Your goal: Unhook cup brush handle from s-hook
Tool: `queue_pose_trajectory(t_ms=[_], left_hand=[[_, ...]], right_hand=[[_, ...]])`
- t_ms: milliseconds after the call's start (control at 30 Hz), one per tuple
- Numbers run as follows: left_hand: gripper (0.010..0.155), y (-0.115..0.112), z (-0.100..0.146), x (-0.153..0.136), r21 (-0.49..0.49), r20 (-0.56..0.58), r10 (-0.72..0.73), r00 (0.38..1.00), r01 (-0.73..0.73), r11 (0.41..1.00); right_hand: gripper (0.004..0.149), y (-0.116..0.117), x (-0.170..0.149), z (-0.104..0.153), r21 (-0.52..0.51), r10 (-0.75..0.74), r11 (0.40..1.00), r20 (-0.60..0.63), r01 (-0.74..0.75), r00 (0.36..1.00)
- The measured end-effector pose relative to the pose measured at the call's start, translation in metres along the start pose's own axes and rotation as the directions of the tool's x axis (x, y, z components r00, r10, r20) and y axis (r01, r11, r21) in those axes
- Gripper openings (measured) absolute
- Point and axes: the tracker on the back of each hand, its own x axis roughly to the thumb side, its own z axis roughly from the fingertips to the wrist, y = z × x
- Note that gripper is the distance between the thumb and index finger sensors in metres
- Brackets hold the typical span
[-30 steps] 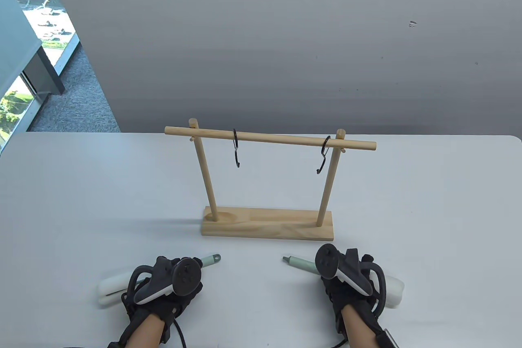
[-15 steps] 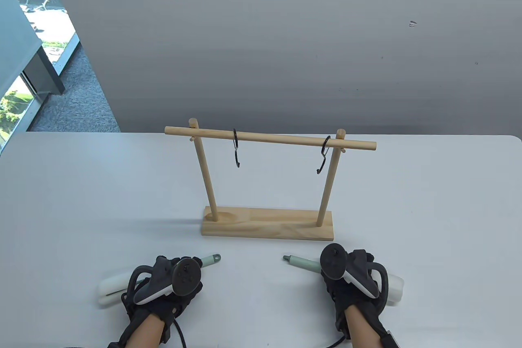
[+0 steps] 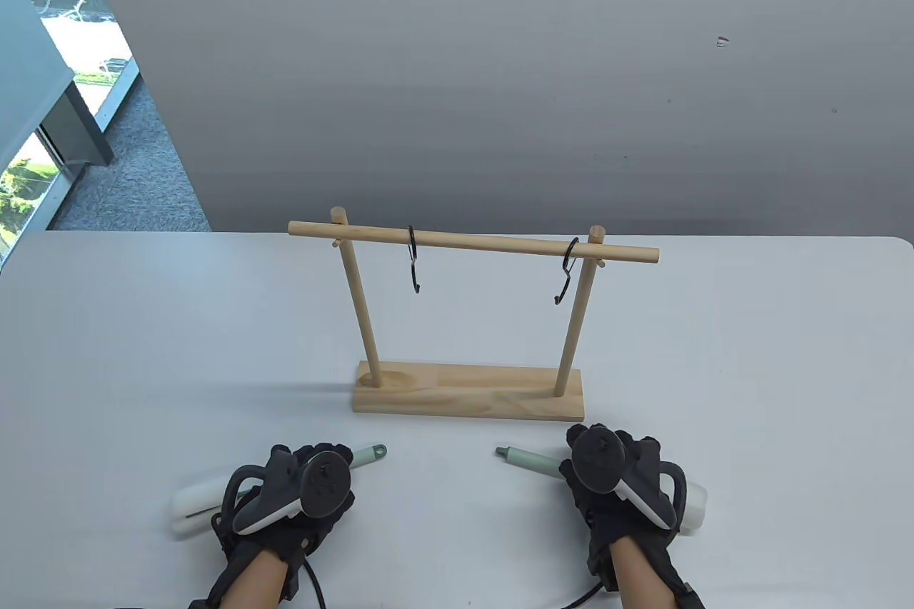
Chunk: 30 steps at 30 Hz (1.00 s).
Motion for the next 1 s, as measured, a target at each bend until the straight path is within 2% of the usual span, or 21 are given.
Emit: queue_pose_trajectory(t_ms=[433, 600, 733, 1000], left_hand=[[0.08, 0.003, 0.003, 0.011, 0.079, 0.052, -0.029, 0.998, 0.025, 0.997], [0.085, 0.0, 0.001, 0.017, 0.064, 0.103, -0.03, 0.994, 0.023, 0.998], [0.086, -0.001, 0.001, 0.019, 0.066, 0.116, -0.042, 0.992, 0.034, 0.997], [0.085, -0.003, 0.0, 0.015, 0.044, 0.108, -0.018, 0.994, 0.013, 0.999]], right_hand=[[0.075, 0.002, 0.022, 0.008, -0.097, 0.069, 0.994, 0.148, -0.055, 0.986], [0.075, 0.01, 0.035, 0.01, -0.08, 0.143, 0.989, 0.259, -0.126, 0.955], [0.075, 0.014, 0.044, 0.011, -0.083, 0.186, 0.982, 0.3, -0.169, 0.936], [0.073, 0.016, 0.045, 0.01, -0.069, 0.194, 0.981, 0.305, -0.182, 0.932]])
